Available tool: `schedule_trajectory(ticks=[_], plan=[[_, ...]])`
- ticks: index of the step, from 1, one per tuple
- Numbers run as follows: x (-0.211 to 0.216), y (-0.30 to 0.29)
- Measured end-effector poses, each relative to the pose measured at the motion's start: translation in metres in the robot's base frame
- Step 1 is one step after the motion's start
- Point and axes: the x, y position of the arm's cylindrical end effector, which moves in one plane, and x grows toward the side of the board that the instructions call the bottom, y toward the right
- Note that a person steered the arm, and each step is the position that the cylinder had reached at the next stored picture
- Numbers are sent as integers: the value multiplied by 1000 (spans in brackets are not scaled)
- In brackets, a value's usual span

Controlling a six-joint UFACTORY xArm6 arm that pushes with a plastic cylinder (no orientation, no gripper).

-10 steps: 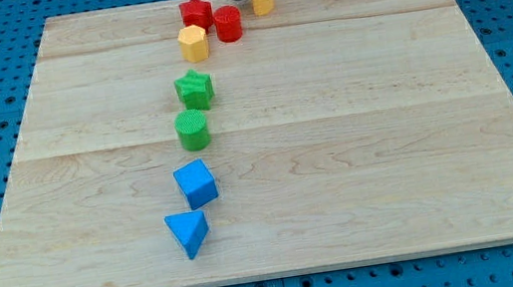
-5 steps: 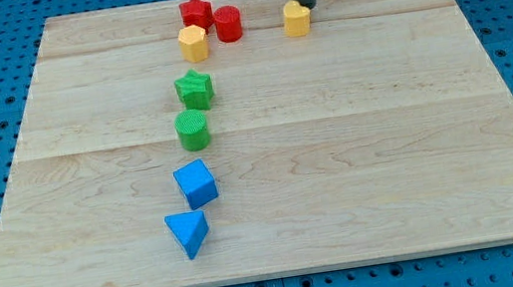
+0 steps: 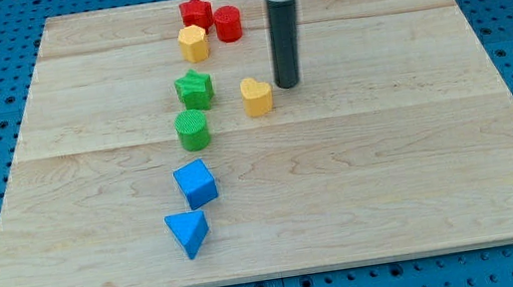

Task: Push the yellow heart below the yellow hexagon

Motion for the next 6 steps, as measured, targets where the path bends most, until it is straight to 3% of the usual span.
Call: schedule_trajectory(ticks=[1,2,4,5,6], plan=[[22,-15],[17,-67],[-27,-103],[-37,-71],[-97,6]])
